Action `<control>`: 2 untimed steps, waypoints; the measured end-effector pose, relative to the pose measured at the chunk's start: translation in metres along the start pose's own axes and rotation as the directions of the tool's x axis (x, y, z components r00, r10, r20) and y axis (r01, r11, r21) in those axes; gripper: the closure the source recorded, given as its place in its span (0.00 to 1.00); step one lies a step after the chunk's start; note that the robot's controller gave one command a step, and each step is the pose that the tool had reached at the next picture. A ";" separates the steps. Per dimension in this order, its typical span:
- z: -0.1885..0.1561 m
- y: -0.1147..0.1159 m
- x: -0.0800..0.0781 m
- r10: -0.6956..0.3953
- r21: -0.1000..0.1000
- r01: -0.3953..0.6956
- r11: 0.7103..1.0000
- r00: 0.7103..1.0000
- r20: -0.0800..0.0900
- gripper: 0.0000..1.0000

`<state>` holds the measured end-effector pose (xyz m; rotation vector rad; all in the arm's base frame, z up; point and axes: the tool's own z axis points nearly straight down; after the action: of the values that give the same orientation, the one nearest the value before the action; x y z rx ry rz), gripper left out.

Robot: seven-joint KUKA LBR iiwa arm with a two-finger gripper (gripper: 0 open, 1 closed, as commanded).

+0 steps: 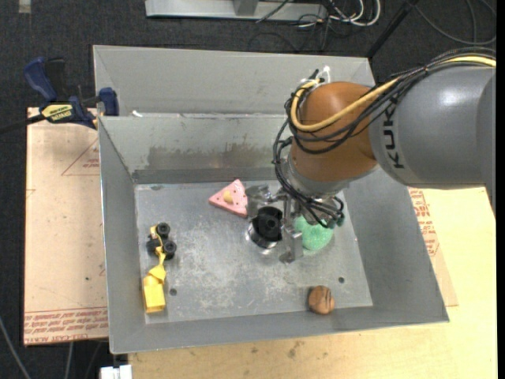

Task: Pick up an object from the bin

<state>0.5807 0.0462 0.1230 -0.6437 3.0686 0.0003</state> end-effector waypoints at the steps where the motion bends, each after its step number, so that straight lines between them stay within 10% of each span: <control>1: 0.012 -0.021 -0.006 0.185 -0.002 -0.185 0.983 0.983 -0.007 0.00; 2: 0.014 -0.036 0.000 0.178 -0.001 -0.178 0.984 0.984 -0.003 0.00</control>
Offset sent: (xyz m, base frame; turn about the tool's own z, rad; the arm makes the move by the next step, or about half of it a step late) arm 0.0122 -0.0470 -0.0174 0.1017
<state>0.5955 0.0136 0.1094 -0.3669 3.1173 0.0017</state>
